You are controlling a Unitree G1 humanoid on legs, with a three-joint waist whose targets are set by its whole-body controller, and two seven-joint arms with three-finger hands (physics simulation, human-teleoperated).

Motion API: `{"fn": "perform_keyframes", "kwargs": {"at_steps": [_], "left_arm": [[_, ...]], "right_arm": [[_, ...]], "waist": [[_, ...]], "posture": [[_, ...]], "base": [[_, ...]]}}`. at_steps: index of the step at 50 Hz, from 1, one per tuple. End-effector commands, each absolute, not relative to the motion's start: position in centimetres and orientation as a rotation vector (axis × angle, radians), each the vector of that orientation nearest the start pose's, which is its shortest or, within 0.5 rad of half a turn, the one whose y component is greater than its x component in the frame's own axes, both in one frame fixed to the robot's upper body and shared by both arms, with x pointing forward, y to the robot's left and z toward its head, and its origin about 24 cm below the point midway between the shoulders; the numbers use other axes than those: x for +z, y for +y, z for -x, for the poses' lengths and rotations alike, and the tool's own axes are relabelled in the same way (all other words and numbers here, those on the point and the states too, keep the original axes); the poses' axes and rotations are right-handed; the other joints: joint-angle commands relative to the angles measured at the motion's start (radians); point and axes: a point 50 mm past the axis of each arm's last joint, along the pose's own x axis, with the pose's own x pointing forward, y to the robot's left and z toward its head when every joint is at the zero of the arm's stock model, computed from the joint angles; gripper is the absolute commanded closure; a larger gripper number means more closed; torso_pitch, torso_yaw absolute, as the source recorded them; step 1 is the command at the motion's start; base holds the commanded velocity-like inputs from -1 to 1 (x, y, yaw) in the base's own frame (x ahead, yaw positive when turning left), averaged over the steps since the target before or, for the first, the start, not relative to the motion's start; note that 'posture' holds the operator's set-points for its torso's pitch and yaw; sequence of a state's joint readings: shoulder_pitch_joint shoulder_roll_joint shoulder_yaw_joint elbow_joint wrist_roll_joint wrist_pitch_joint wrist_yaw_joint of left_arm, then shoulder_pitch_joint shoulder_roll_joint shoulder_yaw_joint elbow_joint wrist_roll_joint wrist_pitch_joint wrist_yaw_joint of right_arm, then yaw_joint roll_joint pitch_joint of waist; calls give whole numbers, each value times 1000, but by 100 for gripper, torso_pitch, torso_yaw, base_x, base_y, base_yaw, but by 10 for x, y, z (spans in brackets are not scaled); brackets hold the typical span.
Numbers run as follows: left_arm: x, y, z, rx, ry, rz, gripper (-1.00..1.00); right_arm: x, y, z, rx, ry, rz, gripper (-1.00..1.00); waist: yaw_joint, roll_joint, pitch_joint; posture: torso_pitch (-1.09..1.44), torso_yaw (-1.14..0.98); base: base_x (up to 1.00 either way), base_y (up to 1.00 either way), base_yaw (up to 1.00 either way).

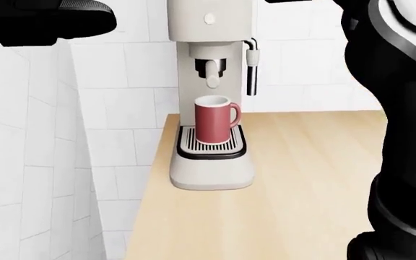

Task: Press the button on the coffee machine to serve coffee.

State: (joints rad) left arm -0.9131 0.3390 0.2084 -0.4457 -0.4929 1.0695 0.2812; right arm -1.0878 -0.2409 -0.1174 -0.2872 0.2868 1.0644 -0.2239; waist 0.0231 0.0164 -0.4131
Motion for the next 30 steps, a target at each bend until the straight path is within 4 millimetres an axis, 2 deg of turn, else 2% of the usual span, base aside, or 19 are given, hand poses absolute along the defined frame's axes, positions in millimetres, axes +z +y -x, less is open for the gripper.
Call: {"fn": "perform_keyframes", "kwargs": {"at_steps": [1,3,7,16,30], "left_arm": [[323,160,-290,-30,-344,42,-100],[323,161,-290,-26,-345,46,-100],[323,161,-290,-28,-343,48,-100],[325,162,-289,-25,-345,54,-100],[325,163,-289,-20,-344,55,-100]], "right_arm": [[347,-124,-309,51,-359,12,-100],[352,-119,-309,85,-363,-38,-100],[353,-116,-311,65,-353,12,-100],[342,-95,-307,135,-323,31,-100],[321,-84,-299,177,-302,62,-100]], "waist": [[0,2,1],[0,3,1],[0,3,1],[-1,7,-1],[2,10,-3]], "posture": [[-75,0],[-75,0],[-75,0],[-75,0],[-75,0]], "base": [[0,0,0],[0,0,0],[0,0,0],[0,0,0],[0,0,0]]}}
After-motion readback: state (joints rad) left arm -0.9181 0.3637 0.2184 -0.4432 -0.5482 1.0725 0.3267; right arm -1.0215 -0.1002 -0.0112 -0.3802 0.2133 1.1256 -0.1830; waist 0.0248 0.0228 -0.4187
